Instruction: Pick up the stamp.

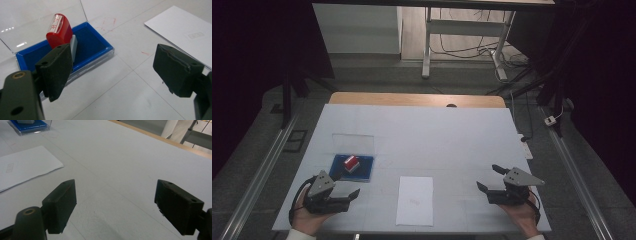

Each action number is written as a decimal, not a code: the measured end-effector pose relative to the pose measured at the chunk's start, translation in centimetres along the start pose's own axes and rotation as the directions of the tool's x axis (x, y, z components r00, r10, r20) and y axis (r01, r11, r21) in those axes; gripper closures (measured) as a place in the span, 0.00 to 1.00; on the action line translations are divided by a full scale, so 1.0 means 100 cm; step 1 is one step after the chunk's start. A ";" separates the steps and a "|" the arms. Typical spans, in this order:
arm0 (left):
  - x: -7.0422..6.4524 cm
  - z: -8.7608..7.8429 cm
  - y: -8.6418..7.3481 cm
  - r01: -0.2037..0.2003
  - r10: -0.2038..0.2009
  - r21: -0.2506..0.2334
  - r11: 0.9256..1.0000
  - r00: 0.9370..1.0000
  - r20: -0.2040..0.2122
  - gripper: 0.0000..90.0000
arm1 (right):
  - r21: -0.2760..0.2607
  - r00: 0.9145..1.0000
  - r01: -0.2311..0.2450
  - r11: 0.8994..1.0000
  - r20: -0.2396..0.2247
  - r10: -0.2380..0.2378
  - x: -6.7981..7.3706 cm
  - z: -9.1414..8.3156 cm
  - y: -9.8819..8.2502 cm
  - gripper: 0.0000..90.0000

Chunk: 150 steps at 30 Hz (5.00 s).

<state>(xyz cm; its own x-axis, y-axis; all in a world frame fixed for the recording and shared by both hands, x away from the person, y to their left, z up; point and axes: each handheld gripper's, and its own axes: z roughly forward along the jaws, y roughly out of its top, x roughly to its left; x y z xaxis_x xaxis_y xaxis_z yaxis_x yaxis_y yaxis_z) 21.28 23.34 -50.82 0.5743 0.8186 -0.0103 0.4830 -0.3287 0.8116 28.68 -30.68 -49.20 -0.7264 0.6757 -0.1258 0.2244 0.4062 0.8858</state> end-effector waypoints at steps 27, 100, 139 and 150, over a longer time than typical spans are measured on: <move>-0.002 -0.002 0.005 -0.014 0.014 0.005 1.000 0.999 -0.034 0.20 | 0.008 1.000 -0.005 1.000 0.018 0.004 0.000 0.000 -0.006 0.26; 0.054 0.057 0.058 -0.068 0.087 0.238 0.969 0.994 -0.070 0.44 | 0.095 1.000 0.013 0.995 0.000 -0.013 0.006 0.014 -0.012 0.27; 0.061 0.044 0.059 -0.010 0.015 0.215 0.977 1.000 -0.025 0.78 | 0.105 1.000 0.015 0.994 0.011 -0.016 0.006 0.011 -0.015 0.28; 0.059 0.024 0.070 -0.025 0.028 0.155 0.988 1.000 -0.014 0.78 | 0.103 1.000 0.017 0.995 0.012 -0.018 0.006 0.010 -0.014 0.29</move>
<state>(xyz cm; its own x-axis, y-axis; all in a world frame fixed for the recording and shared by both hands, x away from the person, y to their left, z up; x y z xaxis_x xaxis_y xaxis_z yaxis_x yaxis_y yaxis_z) 29.61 24.72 -46.57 0.5781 0.8157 0.0204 0.5651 -0.4183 0.7111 28.56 -30.18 -51.03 -0.7224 0.6756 -0.1472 0.2779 0.4787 0.8328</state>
